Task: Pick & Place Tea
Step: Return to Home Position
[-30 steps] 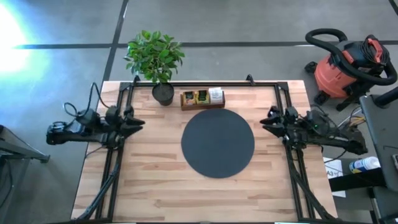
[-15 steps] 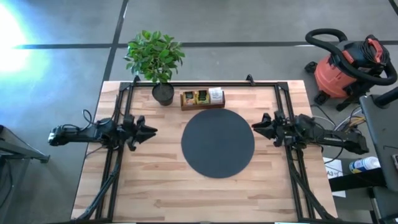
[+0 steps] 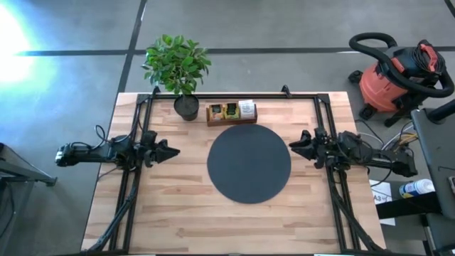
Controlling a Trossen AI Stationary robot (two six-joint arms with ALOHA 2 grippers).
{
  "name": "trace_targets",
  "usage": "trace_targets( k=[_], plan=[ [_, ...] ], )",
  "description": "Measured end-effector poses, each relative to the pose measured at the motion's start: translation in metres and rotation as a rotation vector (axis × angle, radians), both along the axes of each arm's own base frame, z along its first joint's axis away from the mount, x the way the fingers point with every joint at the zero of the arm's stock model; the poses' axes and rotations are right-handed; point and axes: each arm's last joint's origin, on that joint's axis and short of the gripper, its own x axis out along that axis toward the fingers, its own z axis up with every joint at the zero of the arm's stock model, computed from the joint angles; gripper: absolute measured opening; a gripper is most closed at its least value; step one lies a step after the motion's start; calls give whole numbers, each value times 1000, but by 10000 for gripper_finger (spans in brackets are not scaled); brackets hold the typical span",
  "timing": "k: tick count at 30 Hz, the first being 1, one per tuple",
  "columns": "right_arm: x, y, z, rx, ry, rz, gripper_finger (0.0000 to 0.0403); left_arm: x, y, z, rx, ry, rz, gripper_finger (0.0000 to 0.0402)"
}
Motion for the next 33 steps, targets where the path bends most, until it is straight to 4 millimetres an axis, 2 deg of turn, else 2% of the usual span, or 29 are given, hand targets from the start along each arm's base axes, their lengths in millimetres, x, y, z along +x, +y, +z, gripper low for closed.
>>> trace_targets(
  k=[17, 19, 23, 25, 28, 33],
  plan=[
    [2, 0, 1, -2, 1, -1, 132, -1, 0, -2, -1, 7, 2, 94],
    [2, 0, 1, -2, 1, -2, 129, -1, -1, -4, 105, 32, -23, 94],
    [2, 0, 1, -2, 1, -2, 123, -1, -1, -4, 695, 1, -9, 94],
    [2, 0, 1, -2, 1, 0, 123, -1, 0, -5, 868, 18, 20, 94],
    [2, 0, 1, -2, 1, -1, 126, -1, 2, -5, 940, 31, 48, 94],
    [2, 0, 1, -2, 1, -1, 132, -1, 5, -5, 863, 49, 85, 94]
  ],
)
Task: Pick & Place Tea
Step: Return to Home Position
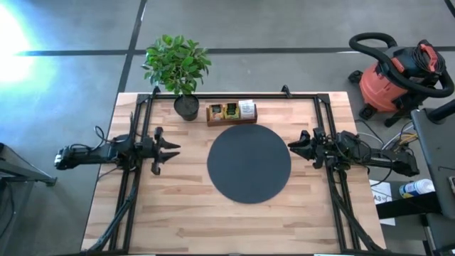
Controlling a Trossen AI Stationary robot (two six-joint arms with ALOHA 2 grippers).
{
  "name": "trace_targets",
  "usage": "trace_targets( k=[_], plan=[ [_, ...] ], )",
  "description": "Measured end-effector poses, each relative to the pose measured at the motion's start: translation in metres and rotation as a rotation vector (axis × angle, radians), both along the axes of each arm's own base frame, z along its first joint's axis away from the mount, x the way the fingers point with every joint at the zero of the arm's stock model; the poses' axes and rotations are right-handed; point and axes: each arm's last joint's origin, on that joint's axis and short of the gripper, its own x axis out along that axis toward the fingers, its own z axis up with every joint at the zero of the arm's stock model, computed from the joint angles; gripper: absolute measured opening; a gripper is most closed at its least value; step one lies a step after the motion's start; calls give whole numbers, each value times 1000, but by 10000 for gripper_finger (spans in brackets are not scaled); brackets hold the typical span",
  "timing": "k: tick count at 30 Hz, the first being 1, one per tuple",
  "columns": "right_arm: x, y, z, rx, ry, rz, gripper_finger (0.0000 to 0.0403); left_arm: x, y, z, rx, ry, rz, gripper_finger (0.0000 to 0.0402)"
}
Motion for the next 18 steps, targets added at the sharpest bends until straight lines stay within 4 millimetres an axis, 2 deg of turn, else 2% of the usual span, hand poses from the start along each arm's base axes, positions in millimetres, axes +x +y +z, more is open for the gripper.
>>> trace_targets(
  k=[5, 13, 18],
  plan=[
    [0, 0, 0, 0, 0, 0, 131, 0, -1, 8, -42, -78, -6, 94],
    [0, 0, 0, 0, 0, 0, 123, 3, -1, 0, -61, 14, -3, 94],
    [0, 0, 0, 0, 2, 0, 129, 4, -1, 1, -61, 8, -4, 94]
  ],
)
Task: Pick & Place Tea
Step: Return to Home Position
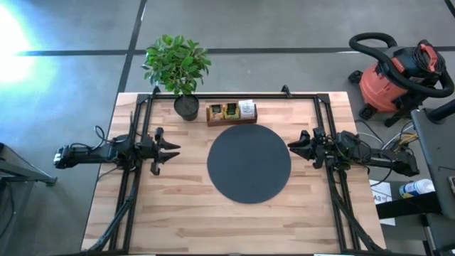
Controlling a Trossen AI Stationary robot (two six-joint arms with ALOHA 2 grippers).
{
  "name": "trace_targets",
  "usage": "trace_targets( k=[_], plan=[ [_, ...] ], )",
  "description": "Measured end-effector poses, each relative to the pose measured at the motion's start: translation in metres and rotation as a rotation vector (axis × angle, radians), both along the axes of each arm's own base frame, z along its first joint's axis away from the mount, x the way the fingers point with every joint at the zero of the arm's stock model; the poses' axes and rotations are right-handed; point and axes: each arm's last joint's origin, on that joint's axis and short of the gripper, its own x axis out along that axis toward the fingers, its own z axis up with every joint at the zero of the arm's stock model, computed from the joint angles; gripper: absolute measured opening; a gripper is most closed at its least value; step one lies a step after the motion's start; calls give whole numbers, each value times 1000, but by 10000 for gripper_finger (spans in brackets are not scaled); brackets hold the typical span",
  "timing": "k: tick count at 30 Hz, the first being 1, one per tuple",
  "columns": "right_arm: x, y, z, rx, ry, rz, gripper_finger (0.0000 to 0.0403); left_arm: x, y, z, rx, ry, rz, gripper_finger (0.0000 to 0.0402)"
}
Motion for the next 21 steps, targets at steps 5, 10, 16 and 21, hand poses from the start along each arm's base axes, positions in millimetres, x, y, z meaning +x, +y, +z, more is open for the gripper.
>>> trace_targets(
  k=[5, 10, 16, 21],
  plan=[
    [-2, 1, -1, -117, 5, 0, 132, 0, 0, -1, 0, 8, 0, 94],
    [-2, 4, 3, -570, -47, -42, 127, 0, 0, -1, 0, 16, -1, 94],
    [-2, 14, -4, -706, -20, 63, 119, 0, 0, -2, -1, 23, 0, 94],
    [-1, 18, -6, -696, -5, 109, 119, 0, 0, -2, 0, 23, -1, 94]
  ],
)
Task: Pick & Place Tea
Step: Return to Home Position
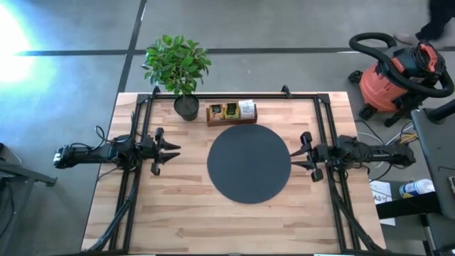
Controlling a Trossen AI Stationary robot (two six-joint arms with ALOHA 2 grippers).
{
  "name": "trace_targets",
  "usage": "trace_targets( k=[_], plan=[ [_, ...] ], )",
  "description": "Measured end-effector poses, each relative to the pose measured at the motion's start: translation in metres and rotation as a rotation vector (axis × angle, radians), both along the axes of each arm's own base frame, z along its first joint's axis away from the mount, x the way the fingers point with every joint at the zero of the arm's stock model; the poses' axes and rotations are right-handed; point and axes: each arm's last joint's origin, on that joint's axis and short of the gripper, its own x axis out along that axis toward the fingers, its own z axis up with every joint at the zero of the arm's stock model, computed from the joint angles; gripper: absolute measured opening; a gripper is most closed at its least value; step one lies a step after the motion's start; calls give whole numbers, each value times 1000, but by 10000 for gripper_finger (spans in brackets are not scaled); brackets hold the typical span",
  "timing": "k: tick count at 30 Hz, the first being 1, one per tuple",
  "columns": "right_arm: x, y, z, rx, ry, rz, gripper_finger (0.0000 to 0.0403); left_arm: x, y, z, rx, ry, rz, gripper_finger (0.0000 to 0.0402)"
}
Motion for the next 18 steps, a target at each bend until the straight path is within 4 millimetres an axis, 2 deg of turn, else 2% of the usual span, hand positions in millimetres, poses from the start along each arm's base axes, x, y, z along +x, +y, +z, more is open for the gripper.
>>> trace_targets(
  k=[18],
  plan=[
    [1, 0, -1, 9, 21, -1, 130, 0, 0, 0, 0, 0, 0, 94]
  ],
)
